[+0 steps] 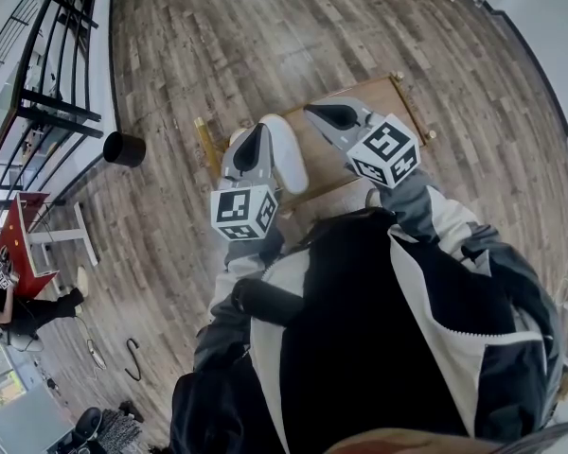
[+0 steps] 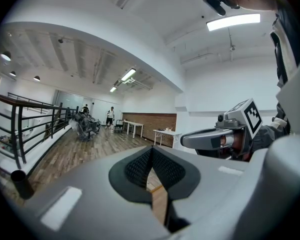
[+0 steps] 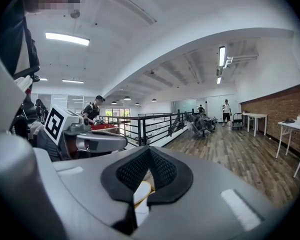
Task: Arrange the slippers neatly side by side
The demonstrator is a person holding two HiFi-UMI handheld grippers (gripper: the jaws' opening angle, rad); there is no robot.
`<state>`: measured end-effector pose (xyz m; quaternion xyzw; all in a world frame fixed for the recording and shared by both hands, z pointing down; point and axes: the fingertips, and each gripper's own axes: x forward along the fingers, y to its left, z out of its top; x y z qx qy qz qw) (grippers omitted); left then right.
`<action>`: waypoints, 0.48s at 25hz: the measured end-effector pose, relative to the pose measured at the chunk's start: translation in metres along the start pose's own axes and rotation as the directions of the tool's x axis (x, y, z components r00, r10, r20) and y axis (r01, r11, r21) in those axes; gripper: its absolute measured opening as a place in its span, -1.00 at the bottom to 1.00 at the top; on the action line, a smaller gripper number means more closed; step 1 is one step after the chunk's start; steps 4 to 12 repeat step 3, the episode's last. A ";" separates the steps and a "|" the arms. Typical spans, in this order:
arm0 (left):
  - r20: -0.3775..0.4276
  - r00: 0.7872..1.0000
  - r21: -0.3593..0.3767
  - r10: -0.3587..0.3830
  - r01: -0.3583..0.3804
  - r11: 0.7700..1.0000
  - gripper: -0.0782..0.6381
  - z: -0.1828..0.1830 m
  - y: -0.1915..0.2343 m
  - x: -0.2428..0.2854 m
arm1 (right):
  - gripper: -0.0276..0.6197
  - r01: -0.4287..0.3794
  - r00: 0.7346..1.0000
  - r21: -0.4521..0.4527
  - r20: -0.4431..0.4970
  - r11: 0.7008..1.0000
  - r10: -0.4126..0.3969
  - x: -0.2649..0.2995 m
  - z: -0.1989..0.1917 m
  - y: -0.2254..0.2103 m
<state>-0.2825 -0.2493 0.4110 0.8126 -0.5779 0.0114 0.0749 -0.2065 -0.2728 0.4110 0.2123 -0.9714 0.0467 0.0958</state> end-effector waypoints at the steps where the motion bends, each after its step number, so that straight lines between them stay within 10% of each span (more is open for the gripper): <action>1: 0.000 1.000 0.001 0.000 0.000 1.000 -0.73 0.000 0.000 0.000 | -0.91 -0.001 1.000 -0.001 0.000 1.000 0.001 0.000 0.000 0.000; 12: 0.001 1.000 0.003 0.000 0.000 1.000 -0.73 0.000 -0.001 0.000 | -0.91 -0.004 1.000 -0.003 0.001 1.000 0.004 0.001 0.000 0.001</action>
